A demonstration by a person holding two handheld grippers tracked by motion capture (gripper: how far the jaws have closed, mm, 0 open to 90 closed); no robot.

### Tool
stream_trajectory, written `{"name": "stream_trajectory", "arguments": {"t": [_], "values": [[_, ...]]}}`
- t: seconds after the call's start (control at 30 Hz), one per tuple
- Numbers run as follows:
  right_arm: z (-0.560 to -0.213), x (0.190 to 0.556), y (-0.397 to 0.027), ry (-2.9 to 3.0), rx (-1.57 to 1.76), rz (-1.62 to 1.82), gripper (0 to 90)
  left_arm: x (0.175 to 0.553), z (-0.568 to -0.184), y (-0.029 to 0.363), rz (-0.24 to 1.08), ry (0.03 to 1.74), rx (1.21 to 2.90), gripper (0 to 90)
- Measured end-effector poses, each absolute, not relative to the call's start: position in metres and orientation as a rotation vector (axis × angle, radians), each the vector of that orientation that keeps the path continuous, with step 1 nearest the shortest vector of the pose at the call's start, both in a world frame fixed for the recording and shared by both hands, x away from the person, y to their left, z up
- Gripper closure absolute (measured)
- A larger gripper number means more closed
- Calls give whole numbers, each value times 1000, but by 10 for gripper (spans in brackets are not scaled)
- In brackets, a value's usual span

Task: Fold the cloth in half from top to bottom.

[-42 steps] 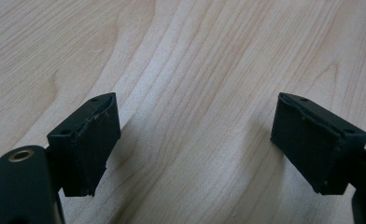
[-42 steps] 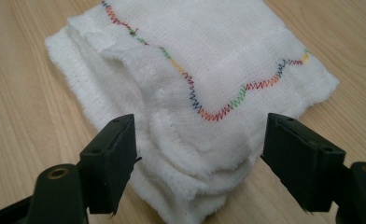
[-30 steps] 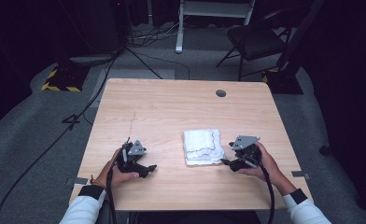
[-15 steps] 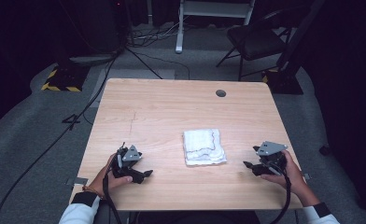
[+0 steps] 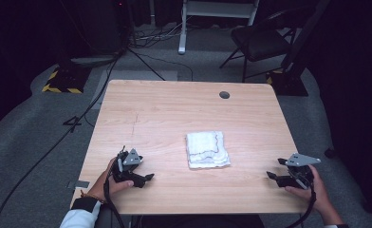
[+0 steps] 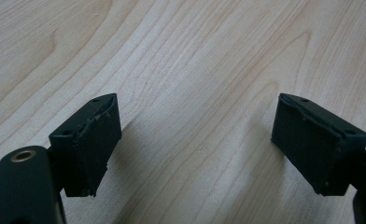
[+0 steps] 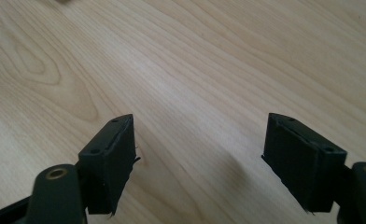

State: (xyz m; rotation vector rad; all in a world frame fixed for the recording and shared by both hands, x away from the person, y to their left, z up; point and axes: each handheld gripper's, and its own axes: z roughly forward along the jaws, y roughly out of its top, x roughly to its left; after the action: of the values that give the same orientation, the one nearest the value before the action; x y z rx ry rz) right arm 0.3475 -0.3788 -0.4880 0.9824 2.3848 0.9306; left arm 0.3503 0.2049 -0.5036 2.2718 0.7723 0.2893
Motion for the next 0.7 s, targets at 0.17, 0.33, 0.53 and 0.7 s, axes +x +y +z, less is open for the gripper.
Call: {"name": "stream_trajectory", "arguments": {"t": [0.17, 0.33, 0.53, 0.7], "values": [[-500, 343, -396, 2345, 1087, 995, 226, 350, -504, 205, 290, 774, 2272, 161], [-503, 343, -401, 2314, 1135, 1025, 221, 350, -504, 205, 290, 777, 2270, 161], [-503, 343, -400, 2306, 1150, 1023, 213, 350, -504, 205, 293, 780, 2268, 160], [-503, 343, -400, 2304, 1154, 1022, 213, 350, -504, 205, 294, 780, 2269, 159]]}}
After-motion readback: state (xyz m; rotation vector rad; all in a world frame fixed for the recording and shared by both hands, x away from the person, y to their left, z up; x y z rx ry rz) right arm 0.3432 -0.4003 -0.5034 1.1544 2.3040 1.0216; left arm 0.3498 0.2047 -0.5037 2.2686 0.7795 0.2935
